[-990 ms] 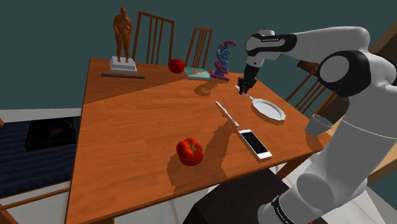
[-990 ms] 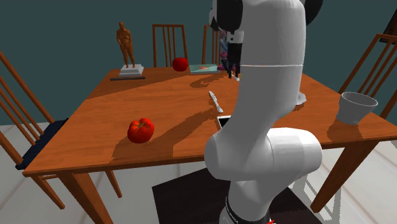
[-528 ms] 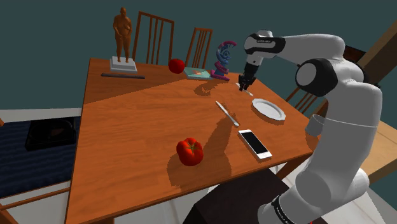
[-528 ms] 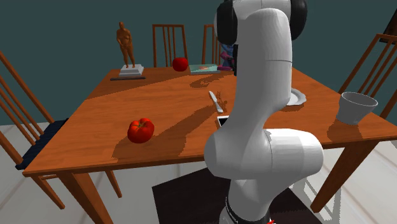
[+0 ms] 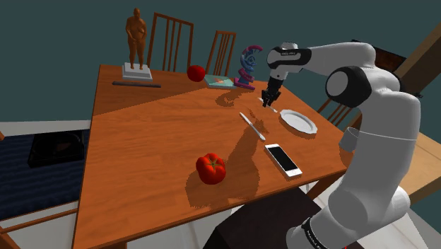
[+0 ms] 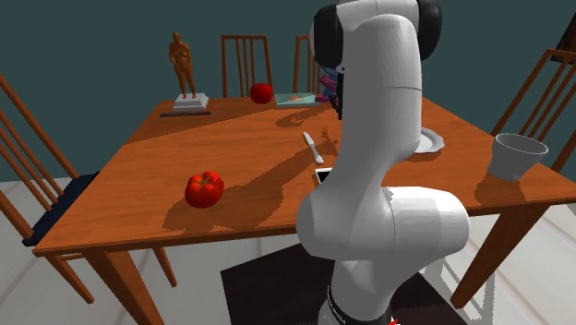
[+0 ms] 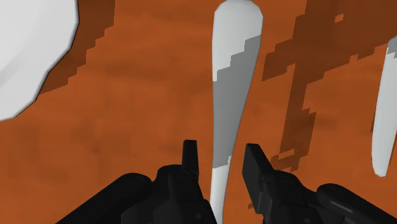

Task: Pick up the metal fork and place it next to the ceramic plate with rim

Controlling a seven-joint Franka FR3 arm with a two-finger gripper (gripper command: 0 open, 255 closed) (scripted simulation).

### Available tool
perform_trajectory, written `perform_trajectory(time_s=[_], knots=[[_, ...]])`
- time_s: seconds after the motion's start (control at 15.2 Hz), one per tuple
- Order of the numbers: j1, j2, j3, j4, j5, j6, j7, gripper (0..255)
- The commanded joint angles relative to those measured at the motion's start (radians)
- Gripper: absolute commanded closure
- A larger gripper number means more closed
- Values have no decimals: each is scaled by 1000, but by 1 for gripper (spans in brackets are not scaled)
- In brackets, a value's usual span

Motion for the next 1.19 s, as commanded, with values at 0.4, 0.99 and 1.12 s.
perform_trajectory(time_s=[0.4, 0.99, 1.12], knots=[[1, 22, 3, -56, 4, 78, -1, 255], [1, 22, 3, -56, 4, 78, -1, 0], [1, 22, 3, -56, 4, 78, -1, 0]])
